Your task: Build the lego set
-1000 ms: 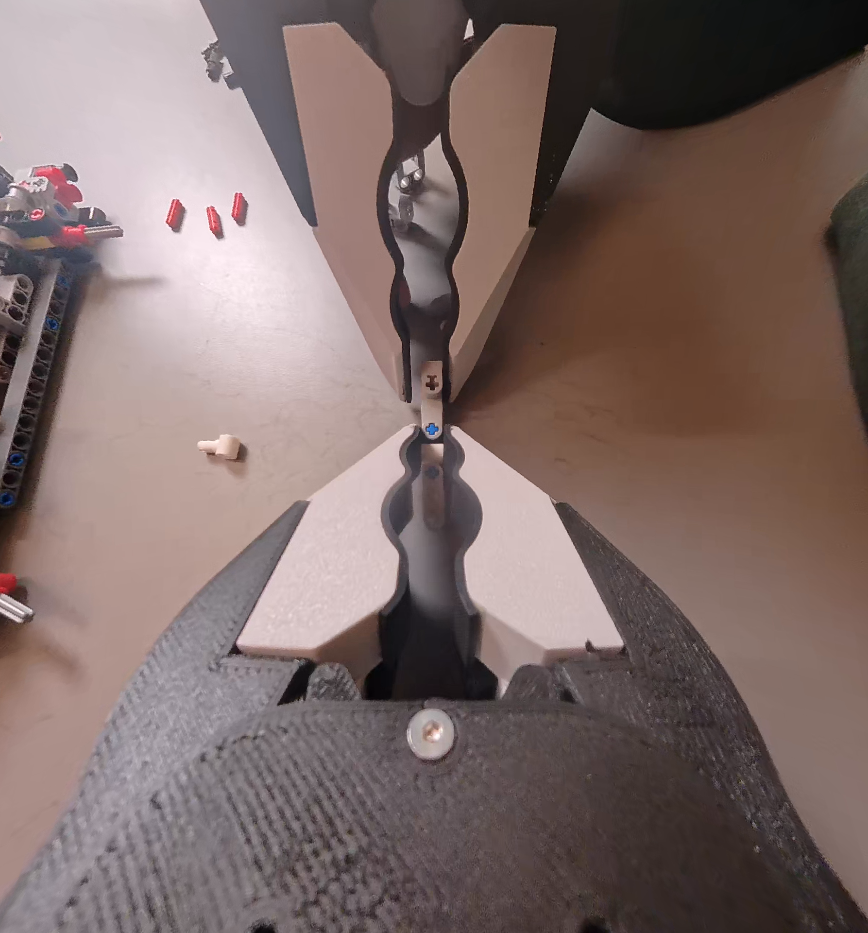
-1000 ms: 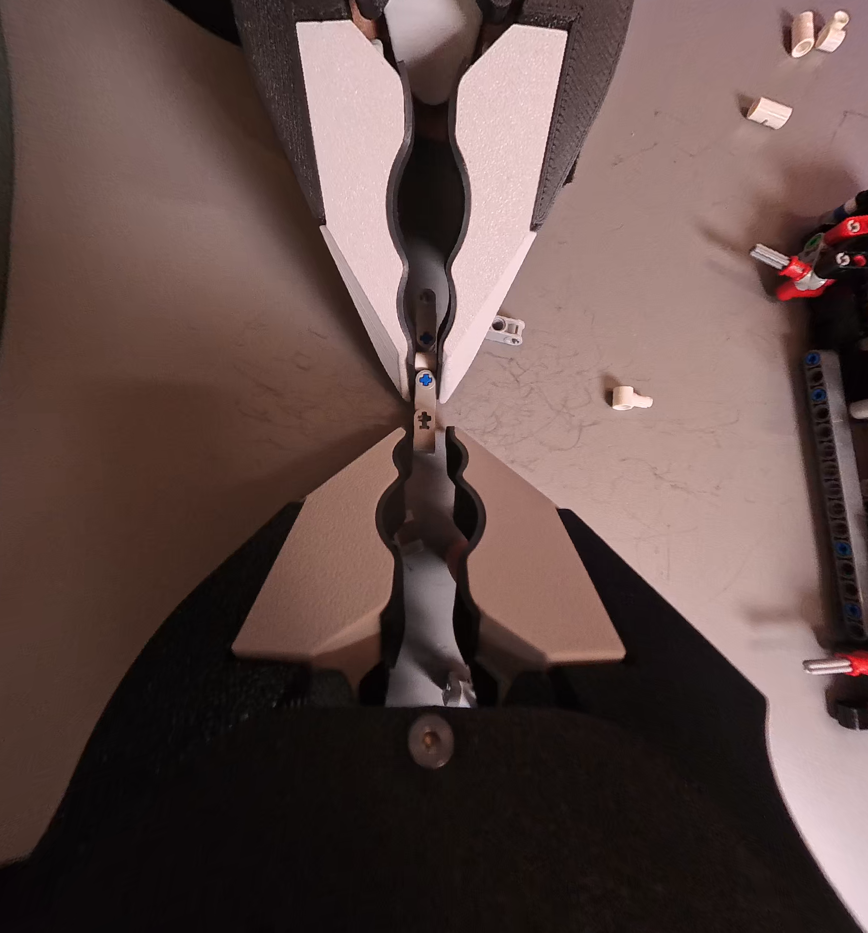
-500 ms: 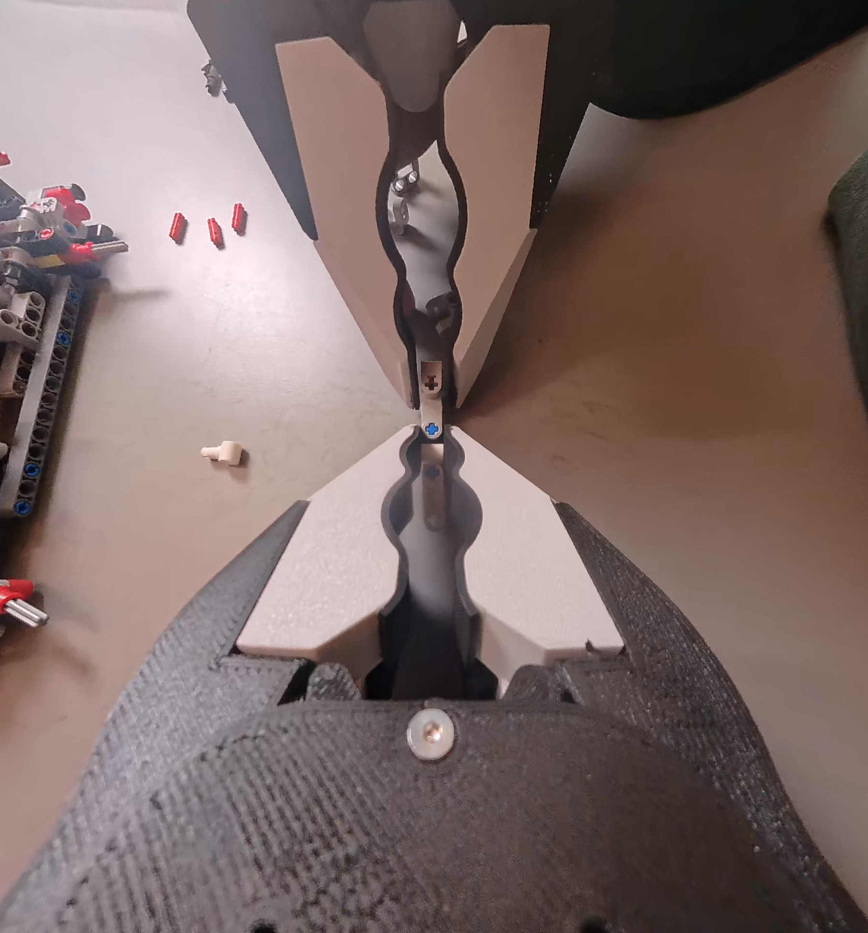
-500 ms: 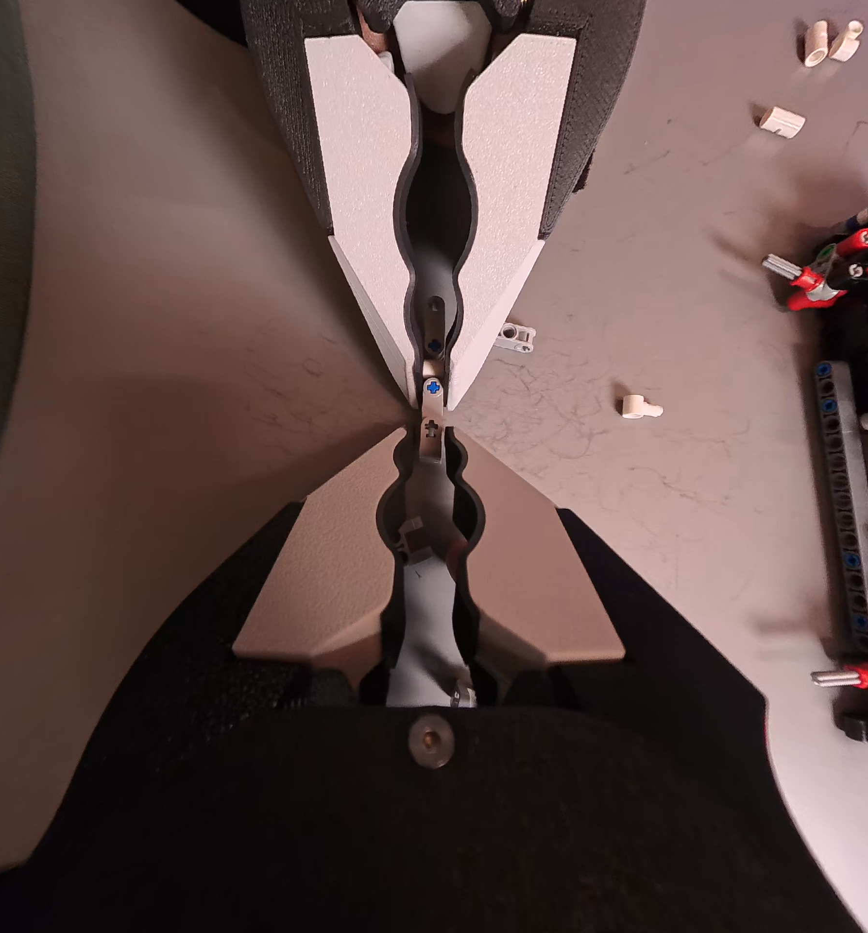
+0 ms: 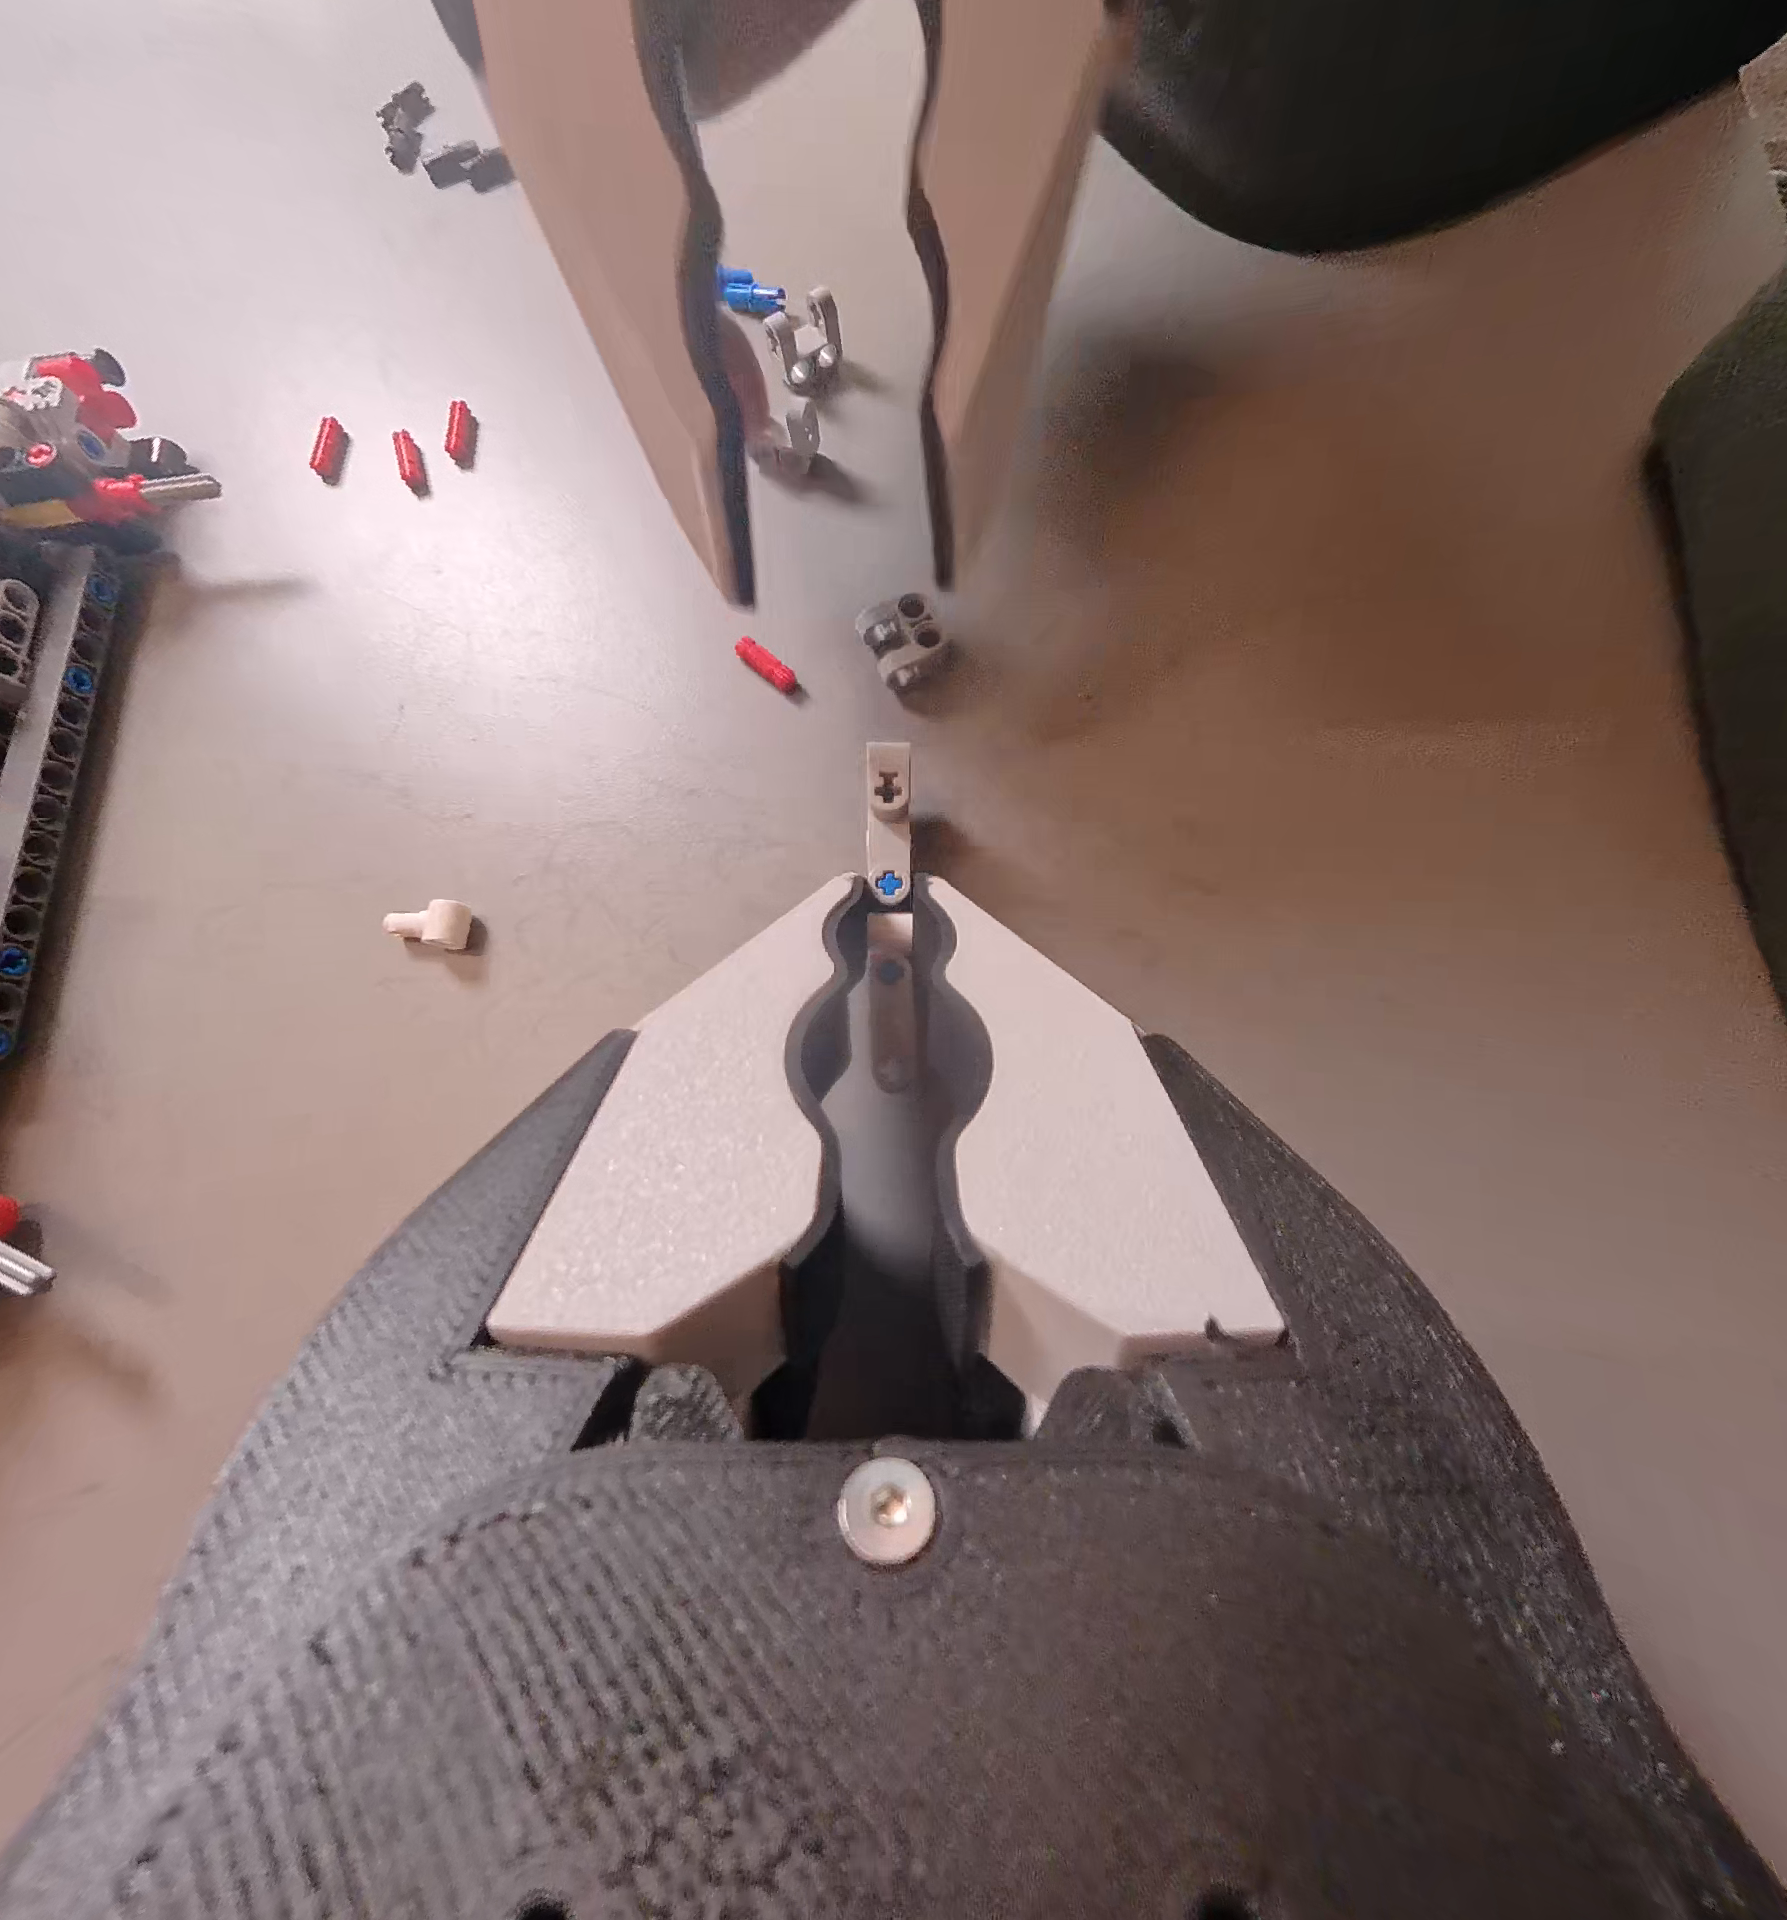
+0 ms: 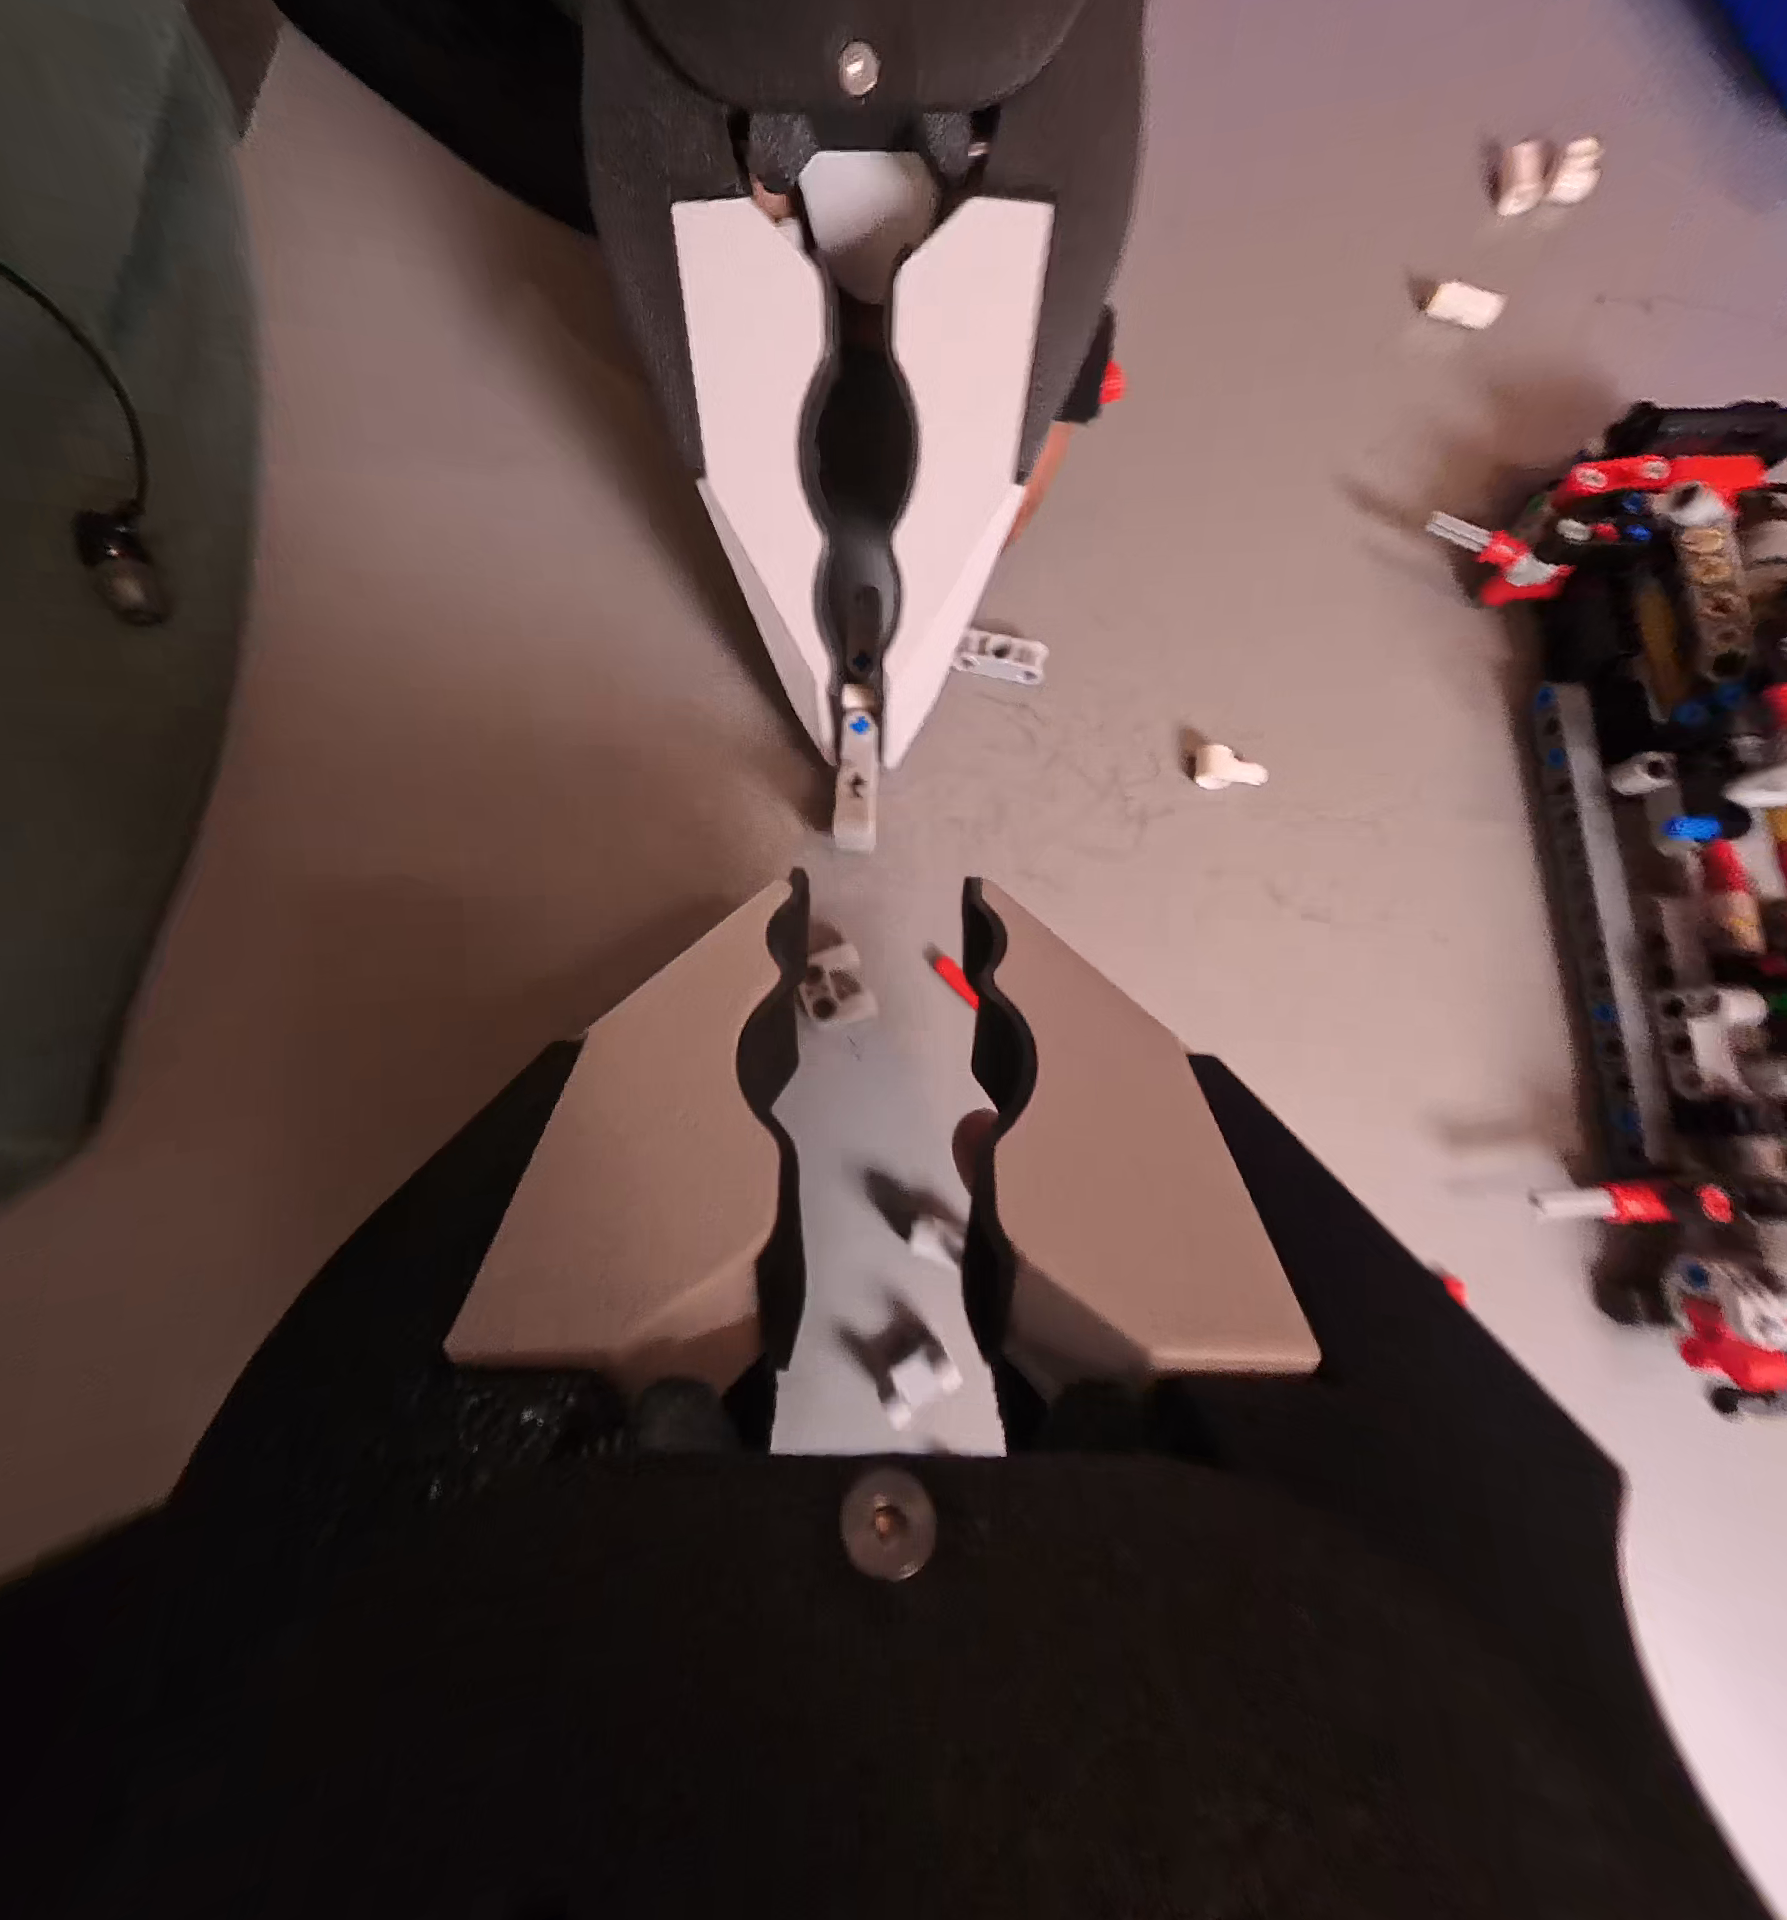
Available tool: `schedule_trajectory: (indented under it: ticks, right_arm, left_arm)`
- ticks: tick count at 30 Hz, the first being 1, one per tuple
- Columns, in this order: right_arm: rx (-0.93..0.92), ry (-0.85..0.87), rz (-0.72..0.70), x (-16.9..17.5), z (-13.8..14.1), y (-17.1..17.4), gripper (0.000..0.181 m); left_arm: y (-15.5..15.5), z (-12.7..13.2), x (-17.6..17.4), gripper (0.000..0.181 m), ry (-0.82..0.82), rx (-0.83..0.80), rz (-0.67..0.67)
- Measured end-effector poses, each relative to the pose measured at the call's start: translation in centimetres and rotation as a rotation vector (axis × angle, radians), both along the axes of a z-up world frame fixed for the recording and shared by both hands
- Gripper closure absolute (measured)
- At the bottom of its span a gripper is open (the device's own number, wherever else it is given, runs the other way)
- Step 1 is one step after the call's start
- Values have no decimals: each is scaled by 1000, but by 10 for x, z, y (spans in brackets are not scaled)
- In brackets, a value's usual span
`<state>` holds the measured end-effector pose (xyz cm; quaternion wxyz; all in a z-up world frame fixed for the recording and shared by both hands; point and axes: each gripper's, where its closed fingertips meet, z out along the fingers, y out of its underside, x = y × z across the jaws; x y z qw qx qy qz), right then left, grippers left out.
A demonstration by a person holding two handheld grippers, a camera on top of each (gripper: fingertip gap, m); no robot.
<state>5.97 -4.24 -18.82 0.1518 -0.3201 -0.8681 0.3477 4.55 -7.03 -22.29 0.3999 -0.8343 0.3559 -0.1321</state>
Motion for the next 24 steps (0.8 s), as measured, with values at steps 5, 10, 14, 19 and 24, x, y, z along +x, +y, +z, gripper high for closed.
schedule_trajectory:
  ticks: [5,10,14,19,24]
  right_arm:
    - [30,-10,-68,2,-6,34,165]
    - [75,-78,-3,-3,-30,30,165]
    - [107,-133,64,-4,-38,25,165]
    - [128,-161,74,-6,-39,22,173]
    - [167,-124,59,-10,-38,18,180]
  left_arm:
    - [-3,-1,1,175,-11,-32,-5]
    - [-4,0,0,169,-26,-51,-9]
    - [-5,7,-3,167,-65,-57,-6]
    - [-3,19,-6,165,-140,-37,9]
    - [4,32,-8,166,-272,-23,62]
